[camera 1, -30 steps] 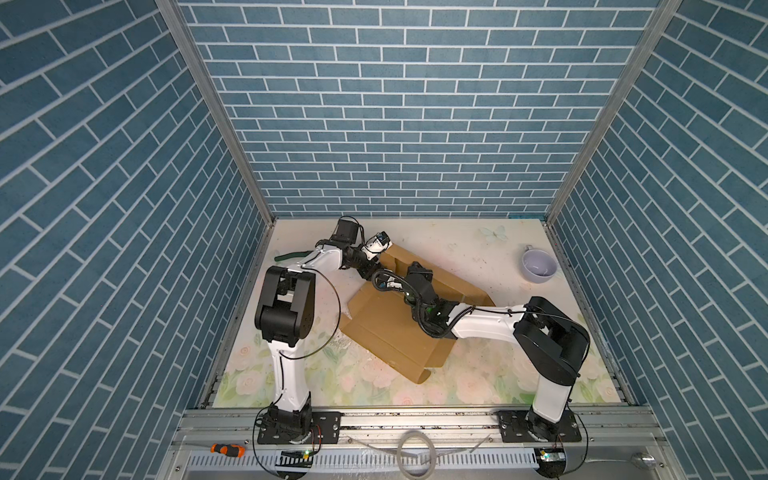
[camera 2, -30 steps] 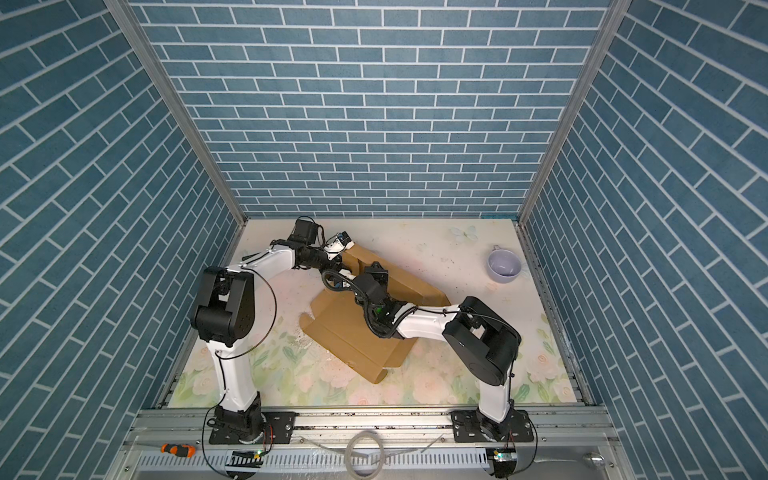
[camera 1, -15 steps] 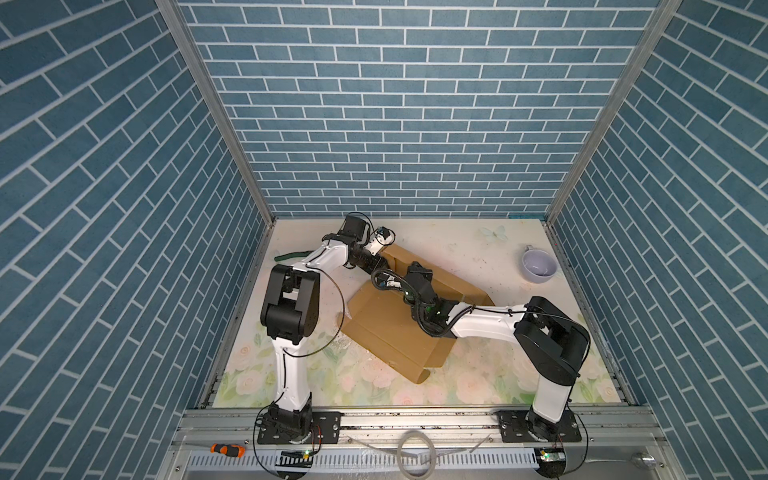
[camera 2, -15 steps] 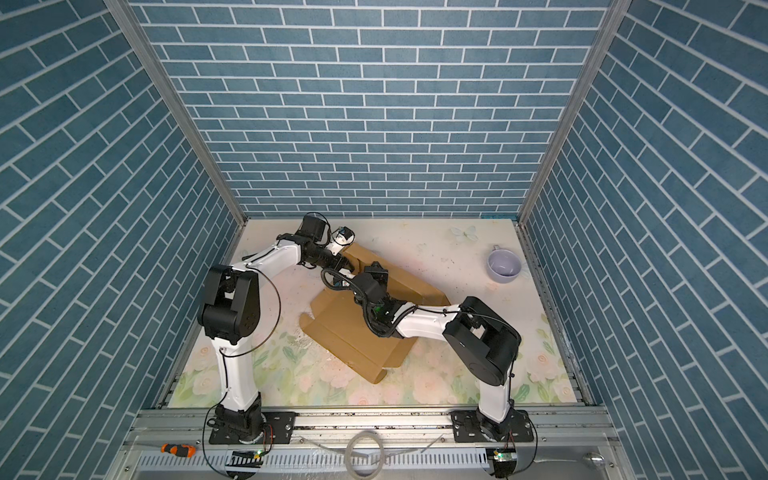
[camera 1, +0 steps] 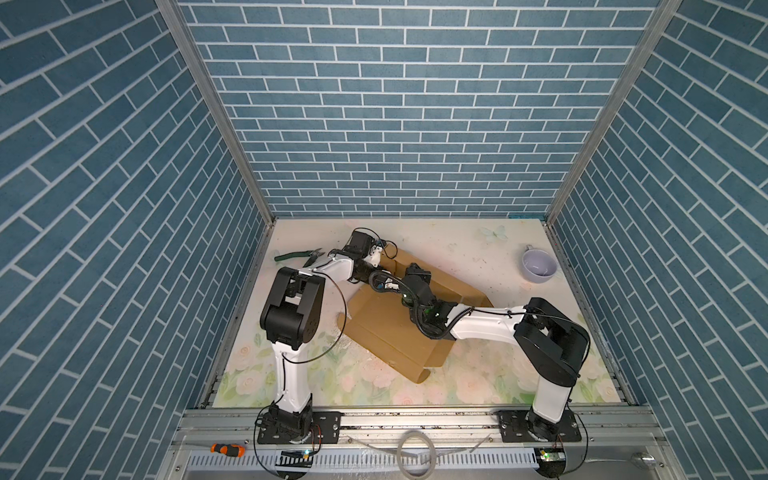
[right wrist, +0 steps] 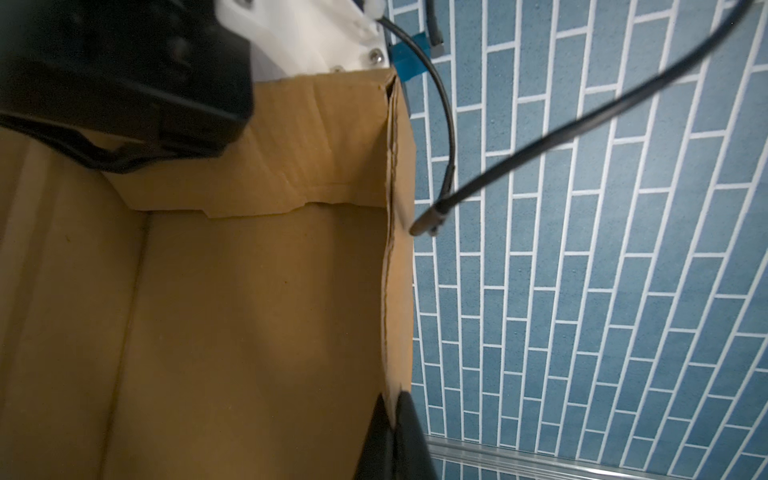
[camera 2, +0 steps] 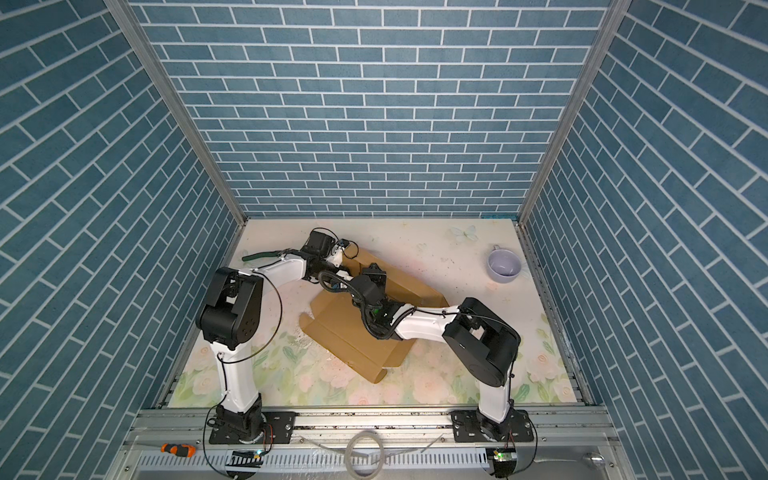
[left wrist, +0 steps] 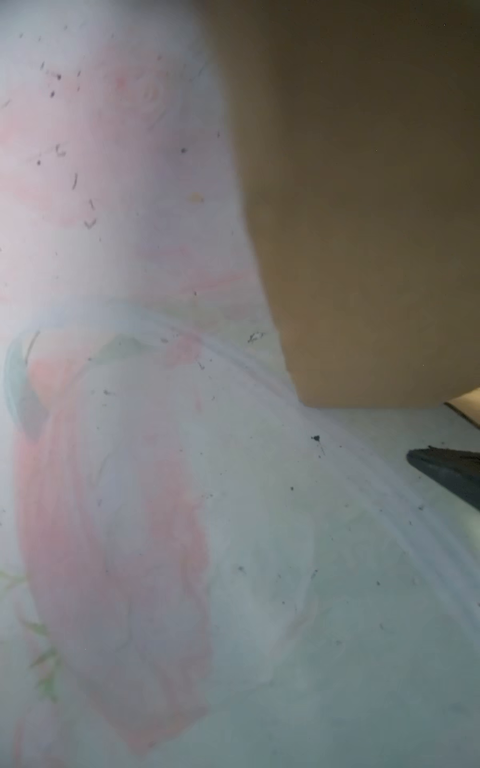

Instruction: Fold the paper box

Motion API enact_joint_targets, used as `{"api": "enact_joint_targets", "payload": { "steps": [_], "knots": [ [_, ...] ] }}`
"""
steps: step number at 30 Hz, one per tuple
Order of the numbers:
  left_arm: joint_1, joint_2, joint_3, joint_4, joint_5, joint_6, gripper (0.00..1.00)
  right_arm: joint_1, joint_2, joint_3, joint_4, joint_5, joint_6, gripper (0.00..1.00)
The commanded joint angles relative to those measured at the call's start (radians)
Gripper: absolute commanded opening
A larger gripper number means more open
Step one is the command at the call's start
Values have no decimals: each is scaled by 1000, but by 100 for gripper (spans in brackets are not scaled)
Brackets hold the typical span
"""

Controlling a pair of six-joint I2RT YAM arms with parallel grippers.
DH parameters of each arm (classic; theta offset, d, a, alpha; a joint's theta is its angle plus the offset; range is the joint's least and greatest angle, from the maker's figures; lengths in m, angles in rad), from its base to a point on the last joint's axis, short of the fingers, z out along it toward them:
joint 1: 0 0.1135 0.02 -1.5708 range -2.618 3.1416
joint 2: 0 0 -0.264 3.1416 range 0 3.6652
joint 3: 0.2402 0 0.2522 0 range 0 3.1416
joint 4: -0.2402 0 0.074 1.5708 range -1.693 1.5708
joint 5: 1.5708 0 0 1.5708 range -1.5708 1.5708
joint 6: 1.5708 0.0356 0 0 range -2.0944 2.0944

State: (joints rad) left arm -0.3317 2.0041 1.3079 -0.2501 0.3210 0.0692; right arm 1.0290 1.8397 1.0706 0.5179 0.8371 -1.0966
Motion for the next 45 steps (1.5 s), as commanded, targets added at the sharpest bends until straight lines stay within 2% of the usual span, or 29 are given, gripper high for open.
{"api": "enact_joint_targets", "payload": {
  "steps": [1,8,13,15,18,20,23,27,30,32,34,35,40,42,45],
  "knots": [
    [-16,-34,-52,151,-33,-41,47,14,-2,-9,-65,-54,42,0],
    [-16,-51,-169,429,-39,-148,48,13,5,-1,-65,-54,38,0],
    [-15,-51,-194,499,-24,-201,47,14,6,-3,-65,-54,35,0],
    [-15,-51,-196,508,-51,-223,43,14,8,-3,-66,-53,37,0],
    [-16,-58,-225,563,-75,-269,25,14,10,-2,-65,-51,36,0],
    [-18,-67,-240,588,-88,-275,21,14,9,-1,-66,-50,36,0],
    [-17,-74,-243,593,-84,-264,23,14,6,-4,-67,-53,36,0],
    [-16,-77,-217,559,-84,-242,38,14,10,-3,-67,-52,37,0],
    [-5,-82,-198,550,-92,-244,39,13,12,-3,-67,-54,37,0],
    [-3,-75,-190,560,-85,-246,26,14,15,-1,-67,-54,38,0],
    [-14,-70,-193,571,-104,-256,5,14,19,3,-66,-53,38,0],
    [-20,-70,-200,580,-119,-258,0,14,20,3,-65,-53,38,0],
    [-27,-76,-227,598,-160,-274,2,13,18,5,-65,-54,37,0],
    [-27,-83,-219,585,-161,-269,6,14,20,5,-65,-56,37,0],
    [-27,-94,-207,570,-165,-266,18,13,22,8,-64,-55,35,0]
  ]
}}
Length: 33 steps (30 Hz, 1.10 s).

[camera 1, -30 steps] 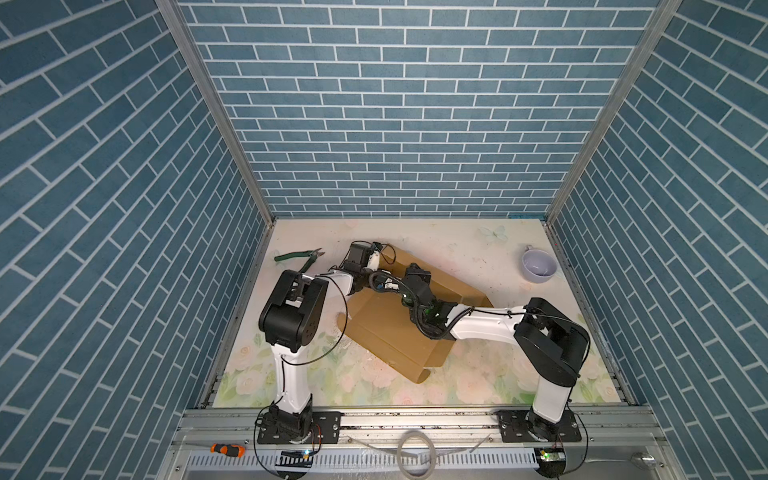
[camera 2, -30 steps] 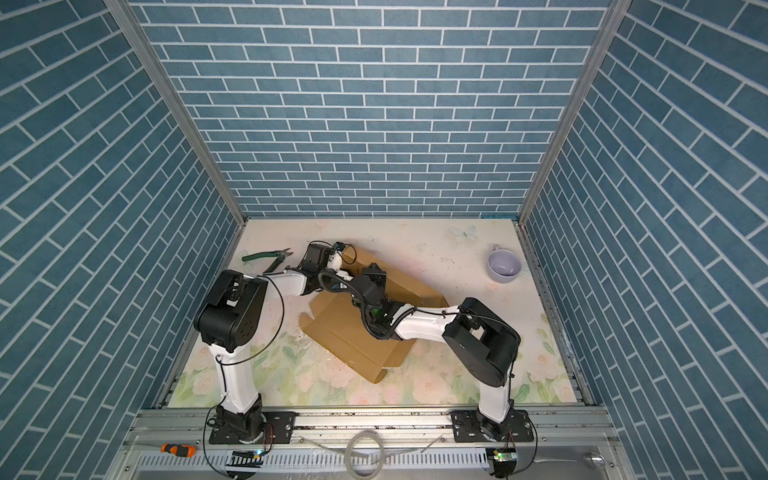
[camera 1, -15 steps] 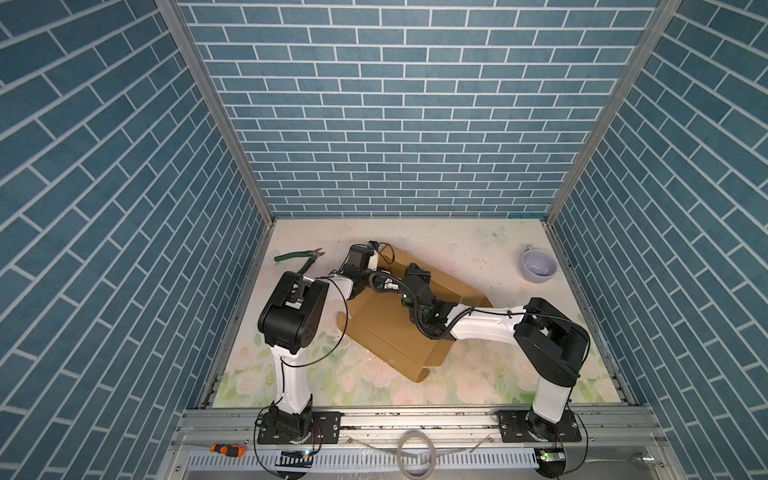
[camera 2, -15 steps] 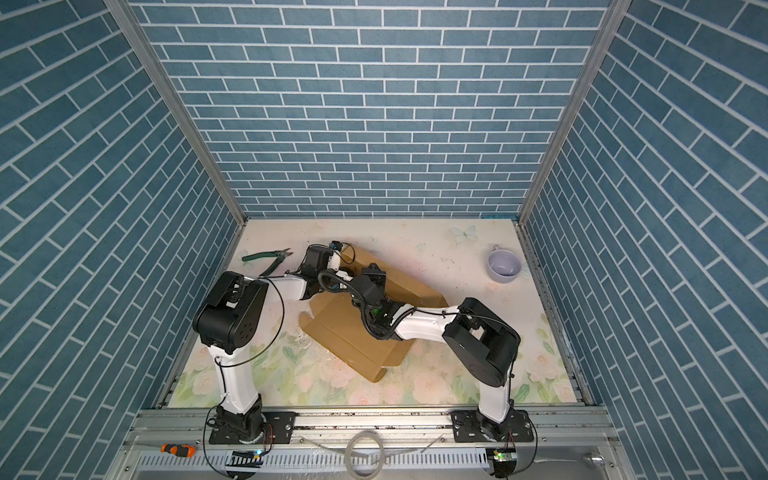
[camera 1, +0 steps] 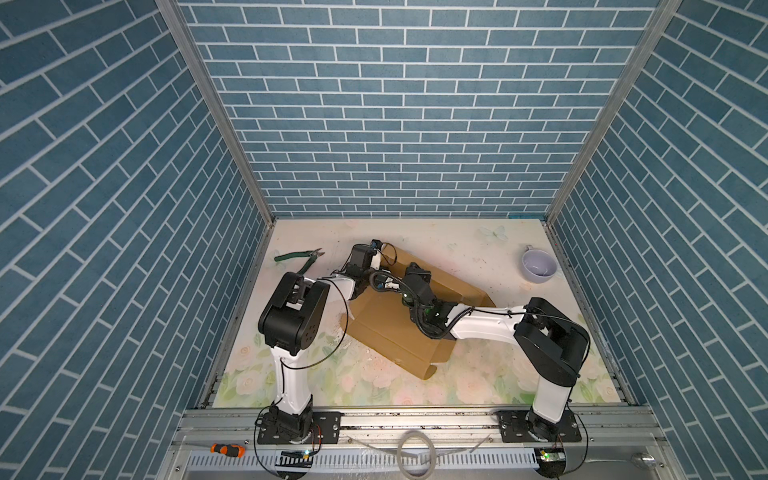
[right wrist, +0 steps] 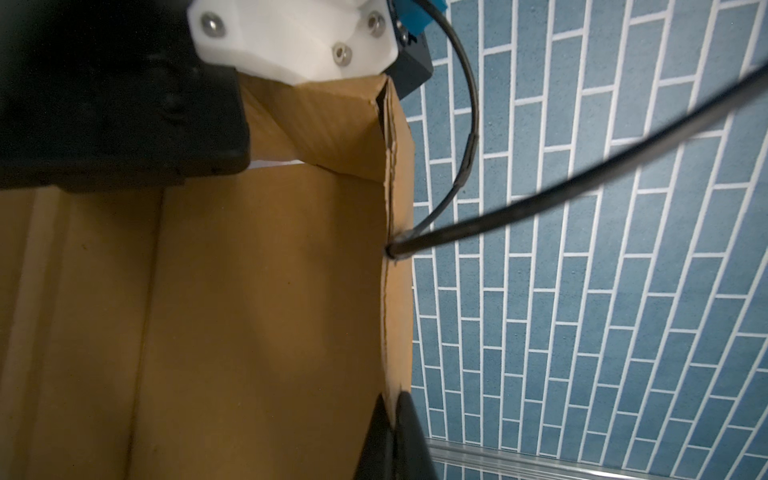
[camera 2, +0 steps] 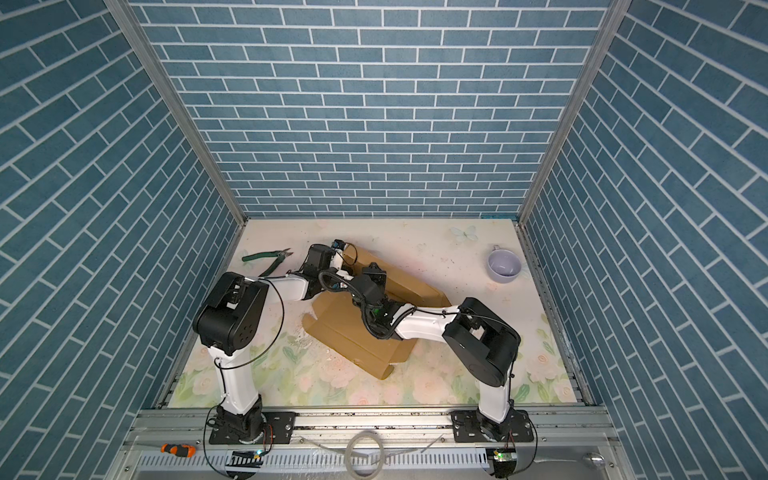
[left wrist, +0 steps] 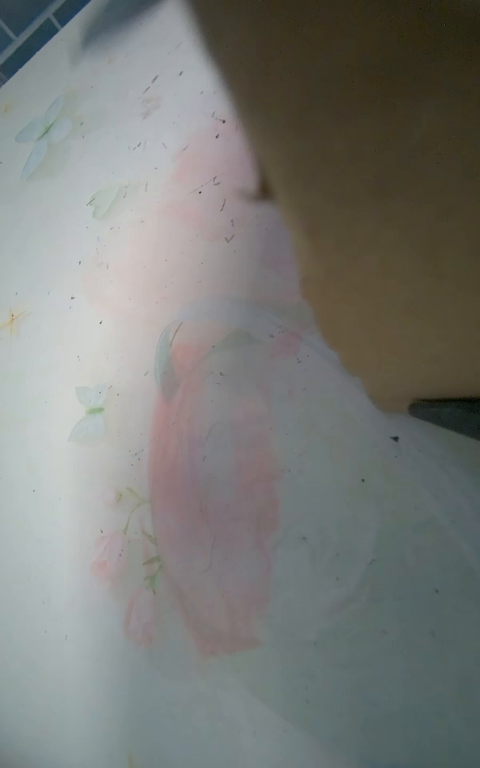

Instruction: Fold the paper box

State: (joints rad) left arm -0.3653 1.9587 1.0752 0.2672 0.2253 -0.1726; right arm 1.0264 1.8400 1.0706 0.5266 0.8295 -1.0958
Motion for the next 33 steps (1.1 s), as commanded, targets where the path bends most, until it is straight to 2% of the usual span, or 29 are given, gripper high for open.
{"api": "enact_joint_targets", "payload": {
  "steps": [1,3,5,6,10,14,17,20,25,28,33],
  "knots": [
    [7,-49,29,52,-68,-24,22,17,22,8,-72,-46,36,0],
    [7,-38,38,48,-60,-25,20,17,23,9,-69,-48,36,0],
    [7,-26,39,56,-53,-27,2,16,25,9,-68,-47,36,0],
    [7,-24,35,65,-55,-32,0,17,25,9,-68,-47,36,0],
    [7,-39,-6,132,-70,-42,0,14,22,3,-68,-49,36,0],
    [7,-50,-45,213,-4,12,0,8,-4,6,-110,-51,59,0],
    [6,-62,-84,293,40,45,0,-7,-52,31,-239,-94,144,1],
    [7,-65,-112,360,71,61,0,-30,-111,90,-488,-212,312,15],
    [8,-55,-126,397,88,67,0,-75,-192,173,-756,-451,535,36],
    [7,-52,-130,407,89,67,0,-111,-226,237,-892,-627,644,44],
    [5,-50,-127,405,92,71,0,-139,-242,318,-1010,-786,740,51]
  ]
}}
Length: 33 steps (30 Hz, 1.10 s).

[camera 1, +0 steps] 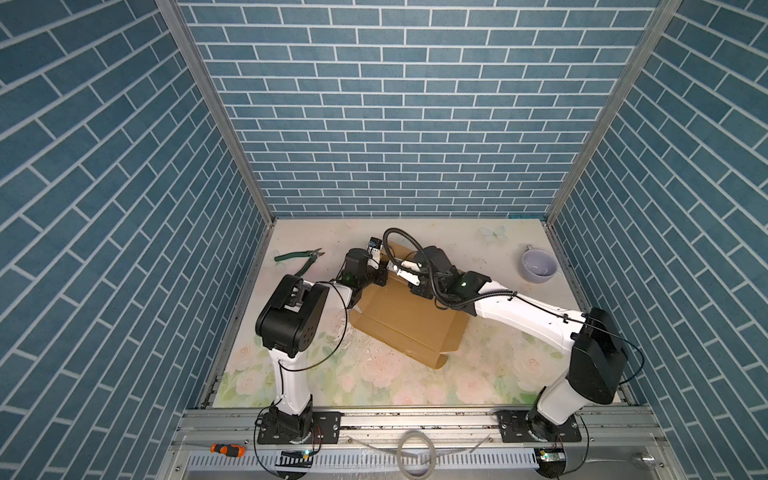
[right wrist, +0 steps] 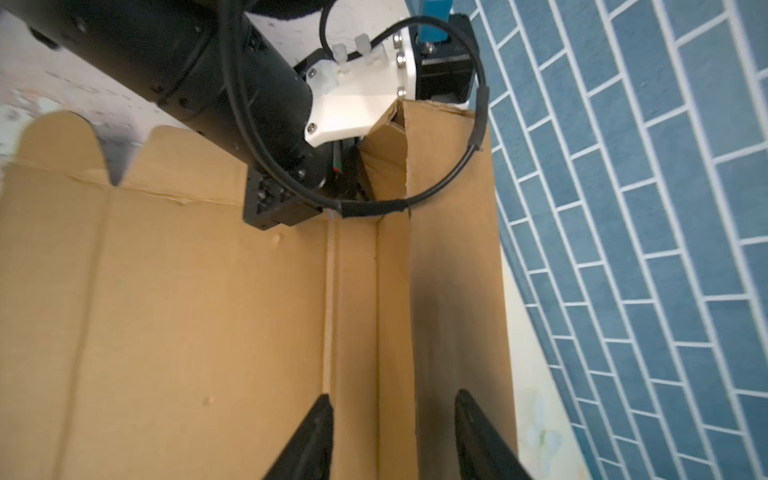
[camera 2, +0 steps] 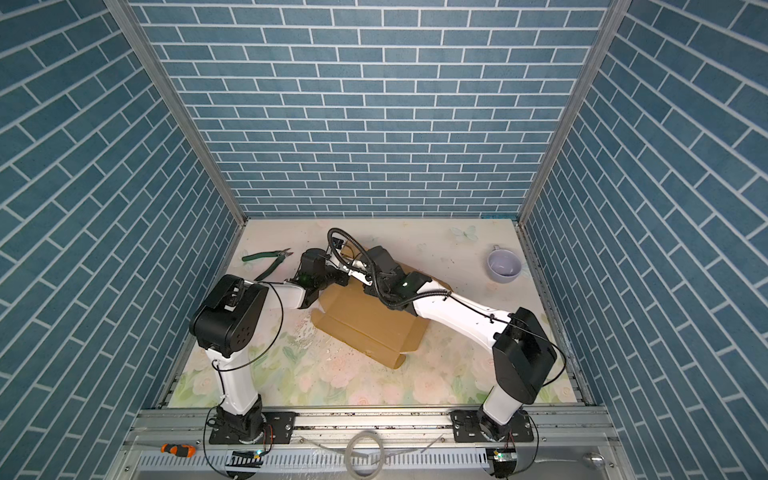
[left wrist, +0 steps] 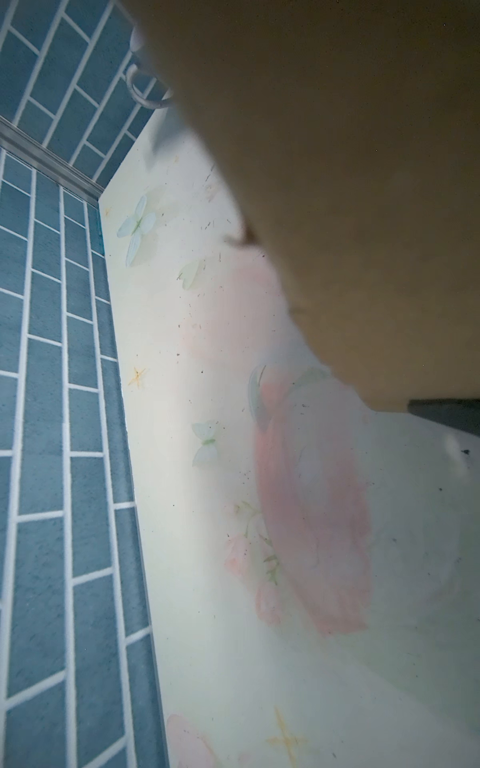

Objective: Fold the paper box
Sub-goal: 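Release the side wall with the right gripper and swing it to the far end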

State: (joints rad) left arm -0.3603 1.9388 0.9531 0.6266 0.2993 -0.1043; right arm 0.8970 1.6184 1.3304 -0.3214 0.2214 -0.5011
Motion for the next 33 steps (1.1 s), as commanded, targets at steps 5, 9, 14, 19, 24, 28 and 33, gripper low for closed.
{"api": "enact_joint_targets", "payload": {
  "steps": [5,9,14,19,24,28,33],
  "knots": [
    [-4,-35,-8,43,24,8,0,-82,-37,126,-183,-356,290,54],
    [-6,-37,-8,34,24,11,0,-135,-56,146,-153,-495,399,55],
    [-9,-34,4,13,22,5,0,-156,-54,147,-143,-575,456,57],
    [-28,-53,10,-42,31,19,0,-243,-16,209,-158,-595,604,57],
    [-40,-48,34,-99,50,19,0,-316,120,337,-285,-676,688,56],
    [-42,-21,62,-108,52,2,0,-323,149,304,-283,-697,697,56],
    [-51,-5,71,-78,55,0,0,-340,184,271,-298,-676,696,55]
  ]
}}
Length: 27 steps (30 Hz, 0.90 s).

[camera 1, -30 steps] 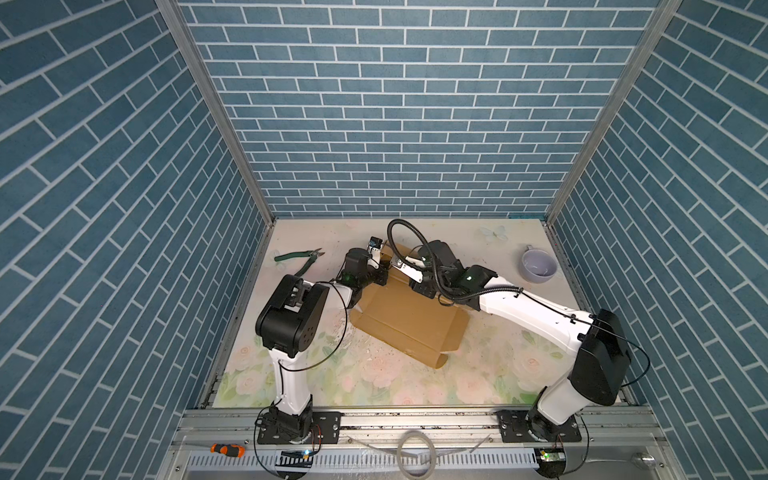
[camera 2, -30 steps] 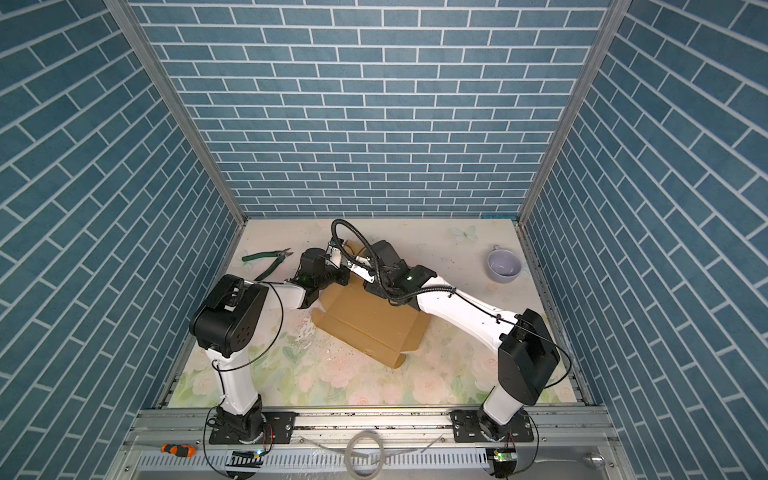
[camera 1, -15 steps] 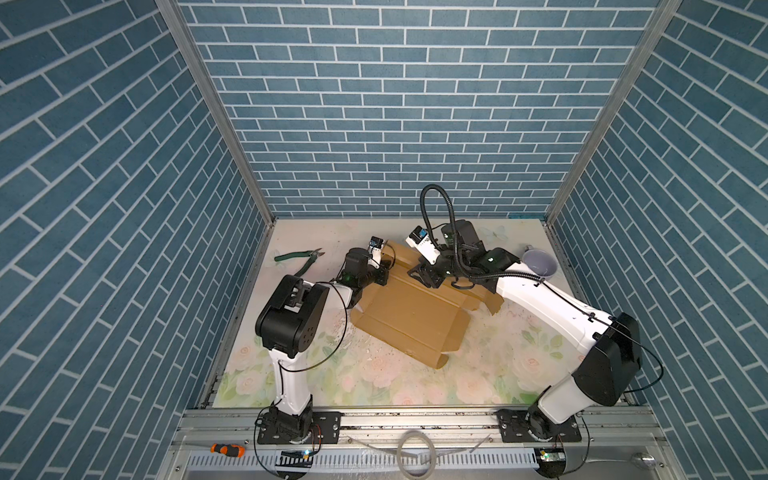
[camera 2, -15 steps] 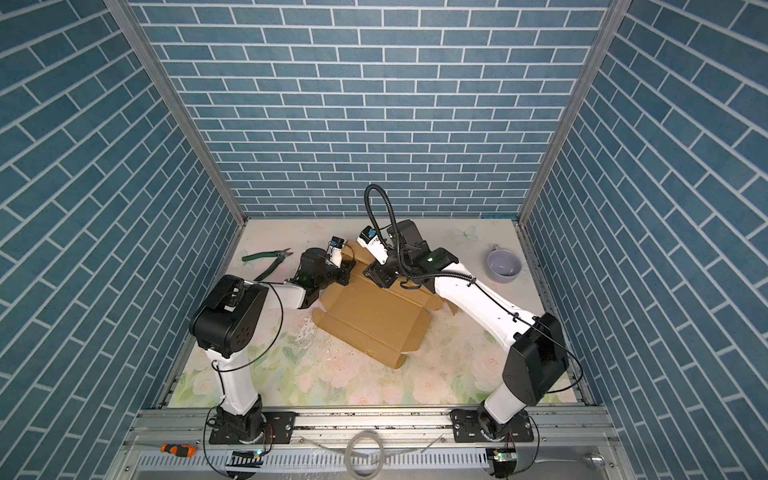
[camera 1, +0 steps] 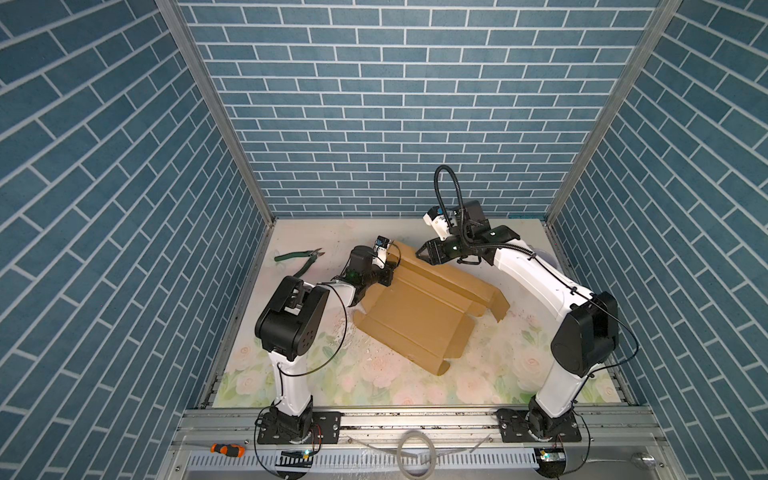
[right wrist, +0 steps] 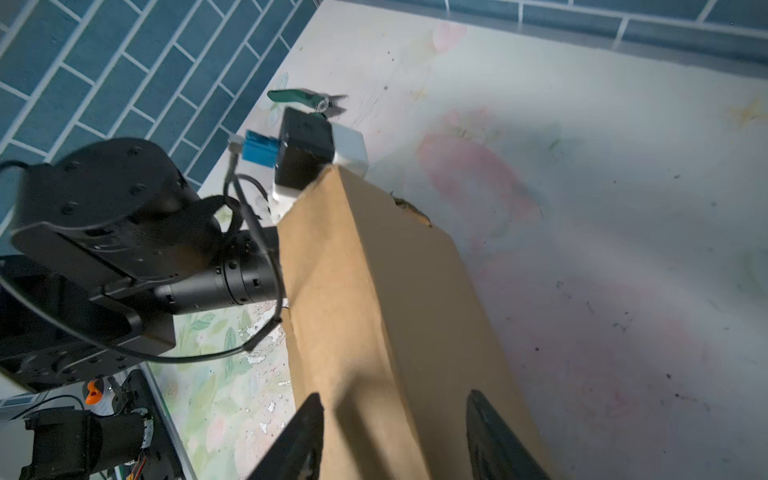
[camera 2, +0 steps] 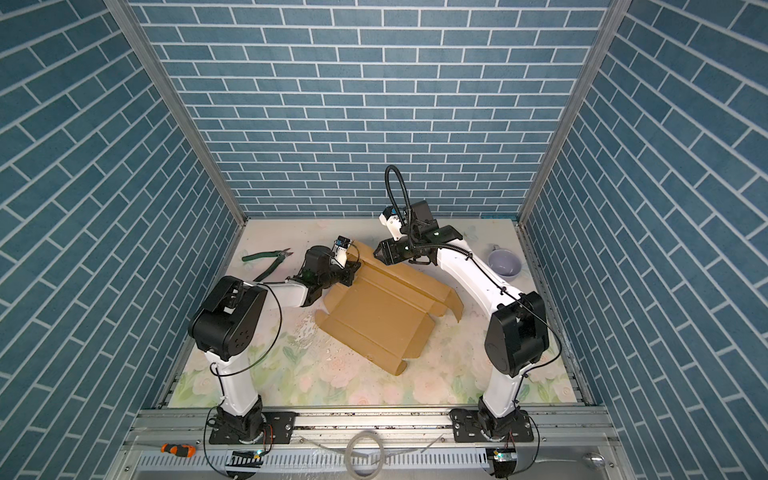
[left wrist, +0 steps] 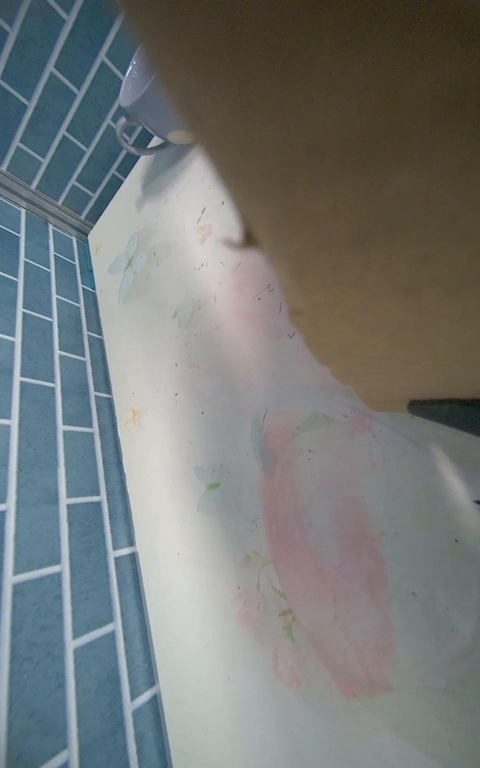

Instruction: Fold the paper box

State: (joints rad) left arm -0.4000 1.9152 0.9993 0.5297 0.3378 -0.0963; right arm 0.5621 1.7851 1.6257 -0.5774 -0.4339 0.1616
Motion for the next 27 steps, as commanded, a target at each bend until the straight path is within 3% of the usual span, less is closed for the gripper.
{"api": "enact_joint_targets", "payload": {
  "steps": [1,5,8,12,19,27],
  "knots": [
    [-11,21,27,21,16,-8,0,-7,28,-25,-52,-11,28,54],
    [-13,34,47,2,10,-19,3,-9,50,-43,-57,-1,12,49],
    [-13,53,81,-41,2,-44,14,-11,61,-68,-42,9,3,46],
    [-13,66,110,-78,-3,-49,18,-28,83,-91,-26,-12,7,41],
    [-13,52,115,-59,-8,-31,33,-36,80,-108,-17,-13,11,39],
    [-20,95,135,19,37,-64,35,-42,97,-101,-17,-5,13,37]
  ]
}}
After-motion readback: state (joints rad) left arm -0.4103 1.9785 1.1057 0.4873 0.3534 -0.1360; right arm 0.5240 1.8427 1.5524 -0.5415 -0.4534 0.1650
